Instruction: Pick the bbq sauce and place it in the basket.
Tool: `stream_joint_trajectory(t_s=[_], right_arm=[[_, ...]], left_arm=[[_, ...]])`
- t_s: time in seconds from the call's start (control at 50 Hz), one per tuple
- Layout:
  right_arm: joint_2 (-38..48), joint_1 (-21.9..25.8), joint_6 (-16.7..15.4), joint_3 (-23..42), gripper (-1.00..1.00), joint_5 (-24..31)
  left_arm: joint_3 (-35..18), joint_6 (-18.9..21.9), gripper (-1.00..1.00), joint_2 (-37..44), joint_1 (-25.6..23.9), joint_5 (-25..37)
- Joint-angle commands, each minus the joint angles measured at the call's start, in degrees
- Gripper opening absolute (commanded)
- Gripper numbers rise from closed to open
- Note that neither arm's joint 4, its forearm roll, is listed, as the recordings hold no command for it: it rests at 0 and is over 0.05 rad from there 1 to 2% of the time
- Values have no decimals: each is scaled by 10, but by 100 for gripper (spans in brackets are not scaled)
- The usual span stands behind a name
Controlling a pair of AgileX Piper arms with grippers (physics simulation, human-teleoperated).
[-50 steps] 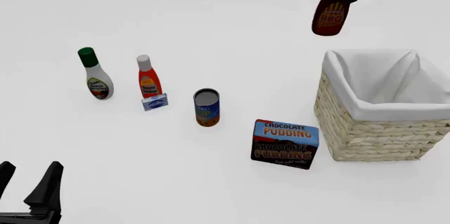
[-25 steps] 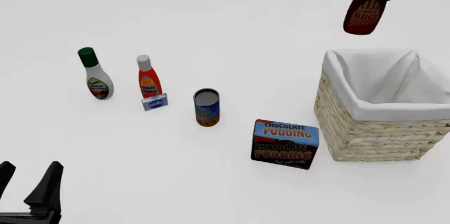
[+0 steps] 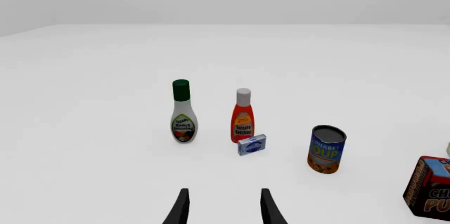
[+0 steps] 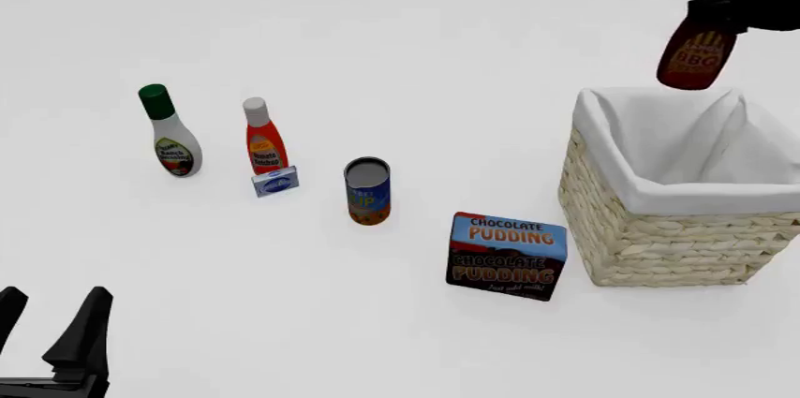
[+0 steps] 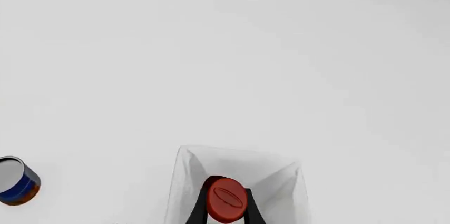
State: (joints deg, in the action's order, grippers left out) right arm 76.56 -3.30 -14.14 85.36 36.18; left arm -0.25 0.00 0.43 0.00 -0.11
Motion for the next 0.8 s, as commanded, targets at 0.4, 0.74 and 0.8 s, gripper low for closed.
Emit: stream_joint_trajectory(t_s=[0.4,0.74,0.8], right_arm=[[-14,-55,6,-97,-100,-59],[0,-65,11,-138,-100,-95],[5,-63,12,-139,-100,-98]], left_arm=[[0,0,100,0,0,0],[0,0,100,0,0,0],[0,0,100,0,0,0]])
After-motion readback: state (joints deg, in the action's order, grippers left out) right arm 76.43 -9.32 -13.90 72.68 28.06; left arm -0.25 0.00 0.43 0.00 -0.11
